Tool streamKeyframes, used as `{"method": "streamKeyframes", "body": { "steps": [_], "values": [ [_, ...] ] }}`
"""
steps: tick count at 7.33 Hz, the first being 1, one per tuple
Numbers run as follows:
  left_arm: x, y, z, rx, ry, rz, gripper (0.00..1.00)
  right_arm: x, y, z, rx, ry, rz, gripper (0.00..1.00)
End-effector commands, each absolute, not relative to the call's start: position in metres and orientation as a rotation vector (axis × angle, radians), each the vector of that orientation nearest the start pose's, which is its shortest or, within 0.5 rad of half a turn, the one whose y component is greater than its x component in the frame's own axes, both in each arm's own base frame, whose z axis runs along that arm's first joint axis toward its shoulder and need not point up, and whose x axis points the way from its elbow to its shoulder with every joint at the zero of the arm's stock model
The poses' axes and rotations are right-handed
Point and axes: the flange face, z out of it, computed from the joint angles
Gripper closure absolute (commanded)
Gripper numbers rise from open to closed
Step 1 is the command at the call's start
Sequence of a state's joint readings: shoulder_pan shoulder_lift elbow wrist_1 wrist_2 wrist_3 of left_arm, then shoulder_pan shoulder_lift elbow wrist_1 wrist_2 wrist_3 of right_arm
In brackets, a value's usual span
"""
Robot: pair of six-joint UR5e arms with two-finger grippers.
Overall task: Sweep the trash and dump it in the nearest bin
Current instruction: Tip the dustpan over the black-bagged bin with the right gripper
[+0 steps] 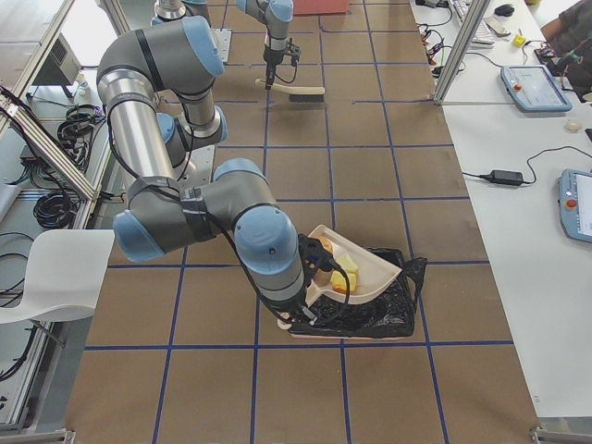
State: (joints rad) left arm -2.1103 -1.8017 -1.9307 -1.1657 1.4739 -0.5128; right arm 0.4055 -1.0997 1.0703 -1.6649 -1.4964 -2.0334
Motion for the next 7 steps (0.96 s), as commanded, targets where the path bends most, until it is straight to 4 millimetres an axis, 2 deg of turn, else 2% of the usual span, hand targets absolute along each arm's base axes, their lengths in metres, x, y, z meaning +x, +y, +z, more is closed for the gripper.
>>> {"method": "streamKeyframes", "body": {
  "steps": [1, 3, 4, 5, 6, 7],
  "values": [
    [-0.382, -0.361, 0.233, 0.023, 3.106, 0.344, 0.99, -0.611, -0.408, 0.457, -1.465, 2.985, -0.045, 1.0],
    [-0.384, -0.361, 0.229, 0.007, 3.107, 0.341, 0.98, -0.619, -0.416, 0.455, -1.569, 3.004, 0.136, 1.0],
    [-0.383, -0.362, 0.229, -0.003, 3.107, 0.341, 0.72, -0.6, -0.442, 0.459, -1.64, 2.99, 0.265, 1.0],
    [-0.384, -0.361, 0.229, 0.001, 3.106, 0.343, 0.34, -0.584, -0.464, 0.462, -1.692, 2.972, 0.398, 1.0],
    [-0.382, -0.362, 0.228, -0.013, 3.104, 0.347, 0.32, -0.58, -0.467, 0.461, -1.697, 2.957, 0.461, 1.0],
    [-0.382, -0.362, 0.227, -0.003, 3.102, 0.348, 0.32, -0.573, -0.478, 0.468, -1.751, 2.954, 0.541, 1.0]
  ]
}}
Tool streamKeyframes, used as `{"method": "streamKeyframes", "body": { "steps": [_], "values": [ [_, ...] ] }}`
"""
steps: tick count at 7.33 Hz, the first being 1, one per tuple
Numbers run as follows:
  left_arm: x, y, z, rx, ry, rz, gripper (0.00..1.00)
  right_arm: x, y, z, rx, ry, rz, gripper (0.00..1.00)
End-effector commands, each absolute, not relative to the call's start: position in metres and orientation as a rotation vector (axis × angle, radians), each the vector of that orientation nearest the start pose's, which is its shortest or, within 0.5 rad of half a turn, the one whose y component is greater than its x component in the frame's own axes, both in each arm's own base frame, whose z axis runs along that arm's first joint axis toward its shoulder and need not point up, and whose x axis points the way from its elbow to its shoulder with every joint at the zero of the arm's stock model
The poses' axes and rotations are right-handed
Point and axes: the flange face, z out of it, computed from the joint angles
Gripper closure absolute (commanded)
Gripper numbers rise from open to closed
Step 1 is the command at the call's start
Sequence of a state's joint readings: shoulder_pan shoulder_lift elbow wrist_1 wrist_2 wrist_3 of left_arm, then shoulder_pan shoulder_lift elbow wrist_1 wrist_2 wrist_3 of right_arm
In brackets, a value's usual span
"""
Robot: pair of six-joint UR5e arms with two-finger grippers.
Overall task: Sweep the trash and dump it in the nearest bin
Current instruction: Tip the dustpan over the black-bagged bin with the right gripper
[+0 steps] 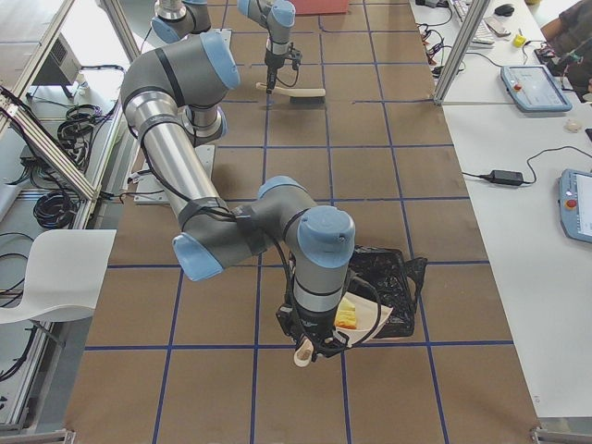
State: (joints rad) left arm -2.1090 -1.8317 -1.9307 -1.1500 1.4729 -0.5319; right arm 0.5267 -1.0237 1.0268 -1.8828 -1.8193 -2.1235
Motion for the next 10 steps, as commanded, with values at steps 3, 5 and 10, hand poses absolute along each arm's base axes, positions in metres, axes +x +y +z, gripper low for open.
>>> {"method": "streamKeyframes", "body": {
  "steps": [3, 5, 10],
  "values": [
    [-0.383, -0.364, 0.23, -0.001, 3.109, 0.339, 0.29, -0.575, -0.49, 0.466, -1.845, 2.952, 0.627, 1.0],
    [-0.379, -0.382, 0.259, 0.007, 3.15, 0.255, 0.0, -0.542, -0.525, 0.48, -1.972, 2.898, 0.81, 1.0],
    [-0.268, -0.51, 0.424, 0.111, 3.177, 0.126, 0.0, -0.511, -0.518, 0.536, -2.013, 3.002, 0.66, 1.0]
  ]
}}
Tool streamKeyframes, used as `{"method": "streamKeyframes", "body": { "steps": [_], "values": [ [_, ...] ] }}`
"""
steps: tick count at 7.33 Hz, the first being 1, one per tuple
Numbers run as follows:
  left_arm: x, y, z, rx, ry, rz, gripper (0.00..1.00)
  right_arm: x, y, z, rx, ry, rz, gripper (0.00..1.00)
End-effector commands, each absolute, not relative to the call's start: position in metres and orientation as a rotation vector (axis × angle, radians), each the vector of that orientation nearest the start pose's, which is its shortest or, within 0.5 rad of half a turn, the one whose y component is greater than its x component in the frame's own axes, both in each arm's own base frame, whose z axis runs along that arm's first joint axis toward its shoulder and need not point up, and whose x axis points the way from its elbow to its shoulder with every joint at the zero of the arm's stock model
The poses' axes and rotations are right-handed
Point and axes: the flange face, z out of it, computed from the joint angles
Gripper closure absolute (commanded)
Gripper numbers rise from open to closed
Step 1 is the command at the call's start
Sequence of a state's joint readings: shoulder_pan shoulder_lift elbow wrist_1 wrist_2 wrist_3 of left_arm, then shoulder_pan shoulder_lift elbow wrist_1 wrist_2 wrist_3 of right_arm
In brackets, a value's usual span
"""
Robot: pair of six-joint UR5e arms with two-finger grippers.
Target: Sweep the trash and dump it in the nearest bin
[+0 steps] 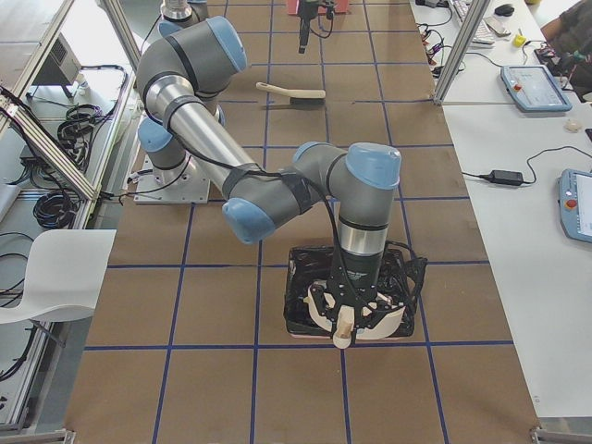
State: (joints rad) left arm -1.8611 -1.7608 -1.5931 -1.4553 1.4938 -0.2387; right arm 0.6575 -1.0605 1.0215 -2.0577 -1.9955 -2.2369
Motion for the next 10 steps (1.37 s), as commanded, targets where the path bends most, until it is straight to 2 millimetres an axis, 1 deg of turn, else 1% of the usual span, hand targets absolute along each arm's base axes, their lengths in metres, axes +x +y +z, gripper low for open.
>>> {"method": "streamKeyframes", "body": {
  "steps": [1, 2, 3, 4, 5, 6, 7, 8, 9, 10],
  "values": [
    [-0.237, -0.524, 0.44, 0.153, 3.117, 0.059, 0.0, -0.497, -0.515, 0.547, 1.418, -2.19, -0.372, 1.0],
    [-0.221, -0.52, 0.454, 0.125, 3.122, 0.057, 0.0, -0.475, -0.513, 0.556, 1.405, -2.27, -0.313, 1.0],
    [-0.207, -0.511, 0.458, 0.094, 3.11, 0.093, 0.0, -0.441, -0.53, 0.558, 1.424, -2.311, -0.263, 1.0],
    [-0.199, -0.511, 0.464, 0.088, 3.07, 0.088, 0.0, -0.405, -0.546, 0.56, 1.432, -2.374, -0.154, 1.0],
    [-0.193, -0.511, 0.462, 0.088, 3.061, 0.089, 0.0, -0.373, -0.553, 0.572, 1.41, -2.411, -0.02, 1.0],
    [-0.19, -0.509, 0.471, 0.08, 3.079, 0.067, 0.0, -0.353, -0.555, 0.548, 1.348, -2.524, -0.008, 1.0],
    [-0.189, -0.508, 0.477, 0.08, 3.074, 0.052, 0.0, -0.325, -0.551, 0.536, 1.318, -2.571, 0.007, 1.0],
    [-0.19, -0.507, 0.483, 0.082, 3.077, 0.034, 0.0, -0.285, -0.563, 0.51, 1.271, -2.649, 0.005, 1.0],
    [-0.188, -0.501, 0.488, 0.079, 3.078, 0.022, 0.0, -0.244, -0.578, 0.497, 1.222, -2.697, 0.013, 1.0],
    [-0.188, -0.497, 0.491, 0.079, 3.076, 0.038, 0.0, -0.198, -0.595, 0.485, 1.163, -2.746, 0.016, 1.0]
  ]
}}
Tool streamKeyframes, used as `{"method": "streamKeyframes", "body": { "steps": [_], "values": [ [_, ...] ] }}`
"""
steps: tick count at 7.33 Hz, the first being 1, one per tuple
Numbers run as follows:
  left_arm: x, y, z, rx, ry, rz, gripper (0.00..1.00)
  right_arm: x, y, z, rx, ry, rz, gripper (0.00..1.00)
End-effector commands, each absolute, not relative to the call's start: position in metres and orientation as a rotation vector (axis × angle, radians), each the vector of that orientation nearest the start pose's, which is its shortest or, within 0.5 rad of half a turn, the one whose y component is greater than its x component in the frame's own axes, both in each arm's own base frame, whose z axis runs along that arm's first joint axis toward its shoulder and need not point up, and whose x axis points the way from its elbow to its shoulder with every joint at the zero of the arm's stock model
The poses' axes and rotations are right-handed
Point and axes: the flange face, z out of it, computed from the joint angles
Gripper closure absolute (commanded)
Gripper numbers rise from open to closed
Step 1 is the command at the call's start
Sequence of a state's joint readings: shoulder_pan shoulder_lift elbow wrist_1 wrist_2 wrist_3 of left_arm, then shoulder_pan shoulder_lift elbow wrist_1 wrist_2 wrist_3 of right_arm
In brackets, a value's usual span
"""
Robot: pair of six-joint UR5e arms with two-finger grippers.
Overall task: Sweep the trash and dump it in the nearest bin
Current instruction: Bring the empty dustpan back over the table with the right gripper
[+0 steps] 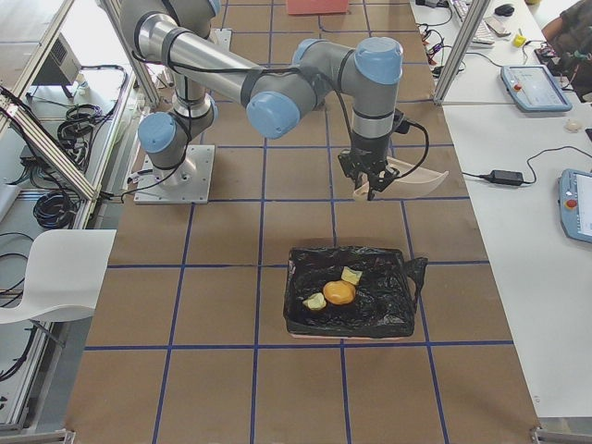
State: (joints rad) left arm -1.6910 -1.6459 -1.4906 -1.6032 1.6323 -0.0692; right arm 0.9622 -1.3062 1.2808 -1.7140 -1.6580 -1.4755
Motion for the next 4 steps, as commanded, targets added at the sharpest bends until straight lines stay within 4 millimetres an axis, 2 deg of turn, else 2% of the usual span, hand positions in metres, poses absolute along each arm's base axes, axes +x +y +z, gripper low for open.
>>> {"method": "streamKeyframes", "body": {
  "steps": [1, 3, 4],
  "values": [
    [-0.188, -0.496, 0.492, 0.077, 3.078, 0.041, 0.0, -0.162, -0.606, 0.478, -1.207, 3.068, -0.037, 1.0],
    [-0.188, -0.496, 0.492, 0.079, 3.076, 0.038, 0.0, -0.096, -0.618, 0.463, -1.044, 3.101, -0.037, 1.0],
    [-0.188, -0.496, 0.494, 0.079, 3.08, 0.032, 0.0, -0.053, -0.622, 0.448, -0.945, 3.113, -0.018, 1.0]
  ]
}}
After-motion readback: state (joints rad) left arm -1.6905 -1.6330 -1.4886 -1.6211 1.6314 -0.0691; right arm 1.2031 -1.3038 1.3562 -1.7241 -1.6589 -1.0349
